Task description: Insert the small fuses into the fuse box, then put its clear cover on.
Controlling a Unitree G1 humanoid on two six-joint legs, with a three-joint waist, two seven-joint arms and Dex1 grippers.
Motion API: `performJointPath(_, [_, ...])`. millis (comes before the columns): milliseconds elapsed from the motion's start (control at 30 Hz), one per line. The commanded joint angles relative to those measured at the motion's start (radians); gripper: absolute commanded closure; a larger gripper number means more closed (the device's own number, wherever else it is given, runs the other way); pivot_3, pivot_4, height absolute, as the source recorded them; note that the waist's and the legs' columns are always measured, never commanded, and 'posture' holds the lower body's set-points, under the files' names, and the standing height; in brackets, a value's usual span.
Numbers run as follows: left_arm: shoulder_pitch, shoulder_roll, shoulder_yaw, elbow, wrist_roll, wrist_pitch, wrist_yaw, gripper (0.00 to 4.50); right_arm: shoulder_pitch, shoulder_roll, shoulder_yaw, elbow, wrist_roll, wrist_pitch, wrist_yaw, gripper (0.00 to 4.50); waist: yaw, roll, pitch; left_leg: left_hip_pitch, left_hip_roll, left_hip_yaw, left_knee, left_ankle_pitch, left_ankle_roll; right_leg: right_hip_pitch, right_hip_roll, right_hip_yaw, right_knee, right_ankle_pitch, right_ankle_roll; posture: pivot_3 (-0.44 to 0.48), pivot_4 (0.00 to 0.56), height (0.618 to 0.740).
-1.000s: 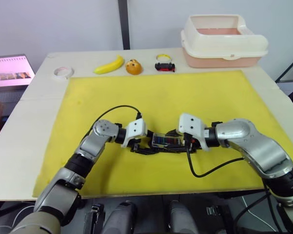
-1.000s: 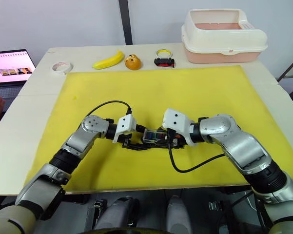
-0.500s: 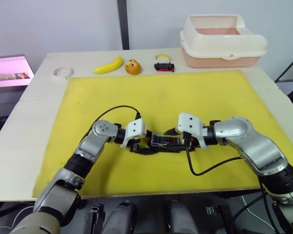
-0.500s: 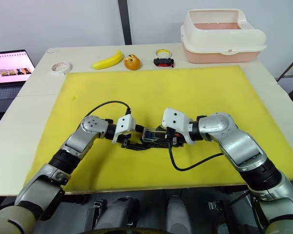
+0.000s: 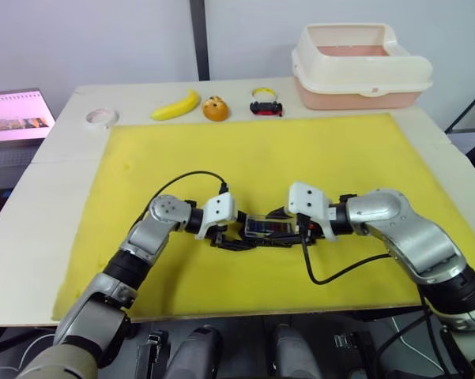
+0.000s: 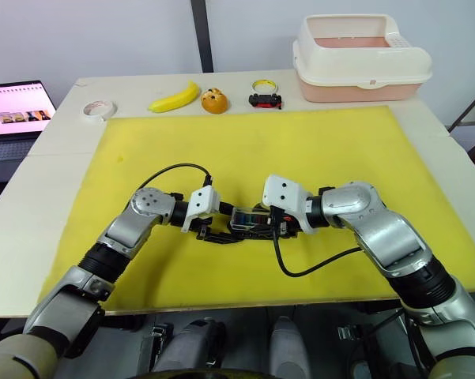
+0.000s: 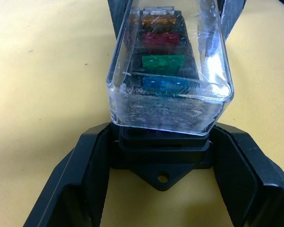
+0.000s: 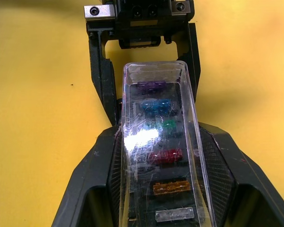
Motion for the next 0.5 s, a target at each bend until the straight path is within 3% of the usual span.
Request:
performJointPath(33, [0.007, -0.001, -0.005, -0.007, 0.024, 0.001, 0.009, 1.93, -0.056, 0.017, -0.051, -0.045, 0.049, 0.025, 0.01, 2.79, 0.0, 0.0, 0.0, 0.0, 0.0, 0.0, 0.0, 0.0, 0.0, 0.0, 0.0, 0.0, 0.0, 0.0, 0.0, 0.0, 0.15, 0.74])
performJointPath(500, [0.012, 0.003, 0.001, -0.014, 0.026, 0.001, 0.007, 1.93, -0.015, -0.007, -0.018, -0.039, 0.011, -0.009, 0.018, 2.79, 0.002, 0.0, 0.0, 0.0, 0.0, 0.0, 0.001, 0.0, 0.0, 0.0, 0.0, 0.0, 0.0, 0.0, 0.0, 0.0, 0.15, 0.74])
